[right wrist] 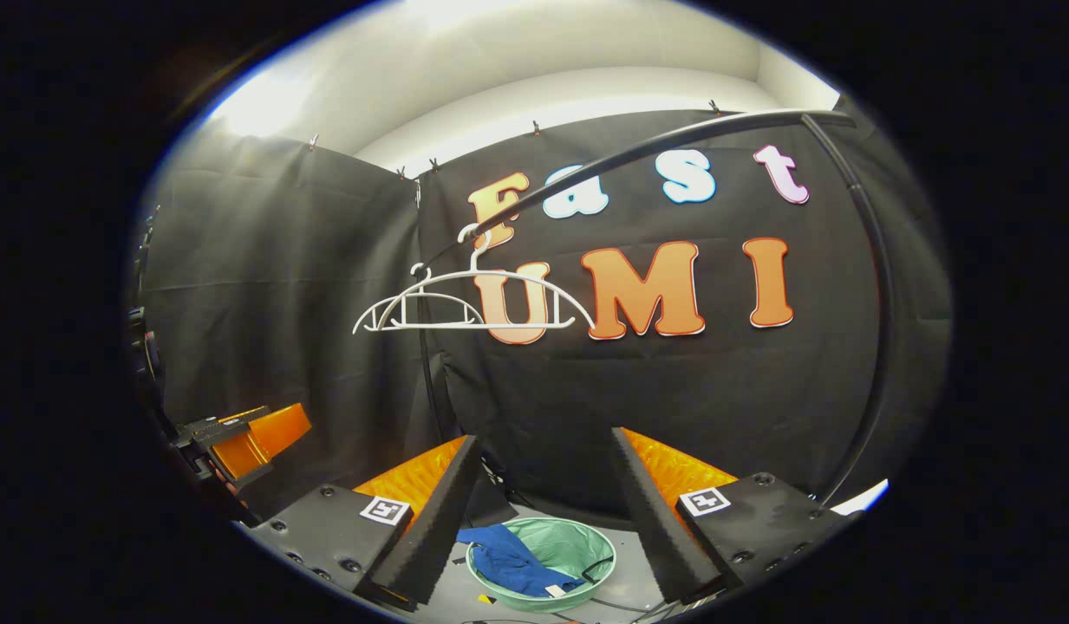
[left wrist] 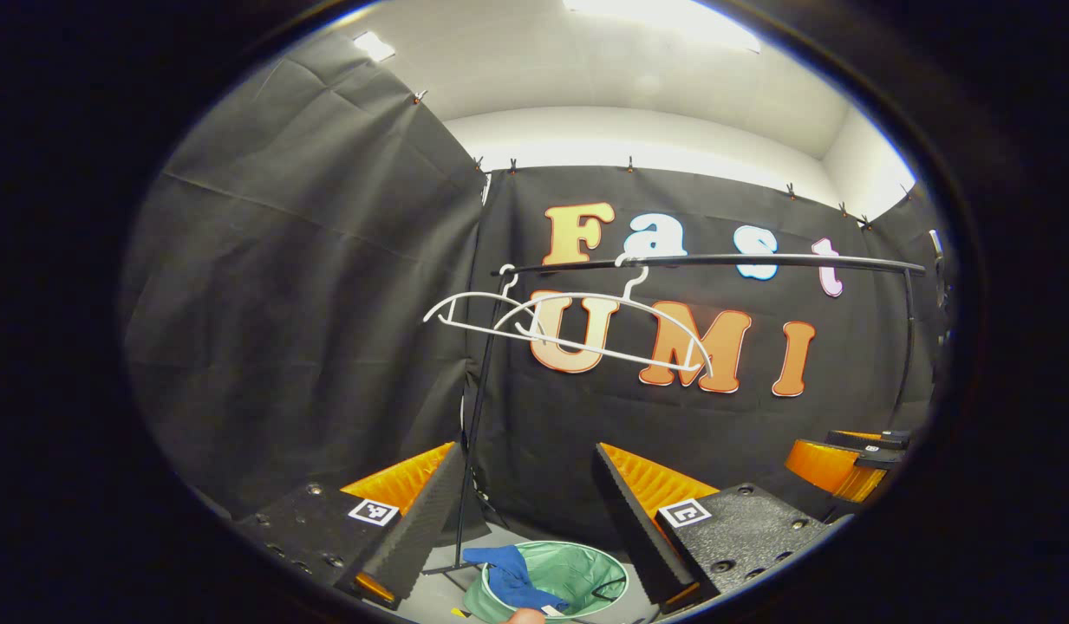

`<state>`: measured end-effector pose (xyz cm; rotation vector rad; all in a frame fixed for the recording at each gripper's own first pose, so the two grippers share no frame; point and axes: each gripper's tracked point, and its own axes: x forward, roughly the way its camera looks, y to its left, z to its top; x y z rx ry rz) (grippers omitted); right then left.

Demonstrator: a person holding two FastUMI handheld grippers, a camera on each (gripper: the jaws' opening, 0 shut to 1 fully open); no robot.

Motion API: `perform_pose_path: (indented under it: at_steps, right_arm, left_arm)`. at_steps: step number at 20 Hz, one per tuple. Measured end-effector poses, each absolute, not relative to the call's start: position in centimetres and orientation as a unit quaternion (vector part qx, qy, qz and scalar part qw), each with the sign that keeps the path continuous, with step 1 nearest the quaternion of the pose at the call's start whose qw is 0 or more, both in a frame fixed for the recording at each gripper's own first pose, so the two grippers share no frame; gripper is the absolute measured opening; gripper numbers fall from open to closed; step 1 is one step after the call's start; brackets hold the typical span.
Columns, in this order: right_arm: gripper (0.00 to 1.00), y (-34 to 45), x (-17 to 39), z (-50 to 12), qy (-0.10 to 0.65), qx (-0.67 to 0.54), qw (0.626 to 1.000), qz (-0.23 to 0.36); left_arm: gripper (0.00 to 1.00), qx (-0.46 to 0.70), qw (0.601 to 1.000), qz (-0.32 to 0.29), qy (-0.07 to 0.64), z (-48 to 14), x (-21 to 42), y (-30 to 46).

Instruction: Grasp the clothes on the hanger with both hands and then place them into the laundry hamper below.

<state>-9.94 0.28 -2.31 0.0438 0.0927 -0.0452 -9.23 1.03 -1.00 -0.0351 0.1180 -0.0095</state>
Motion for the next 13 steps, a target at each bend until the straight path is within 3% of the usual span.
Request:
perform_pose_path:
  at_steps: [13]
  right_arm:
    - [0.89, 0.0, -13.2, -1.2, 0.026, 0.011, 0.998, -0.047]
  left_arm:
    - [0.90, -0.012, 0.999, -0.024, 0.032, 0.9, -11.8, -0.5]
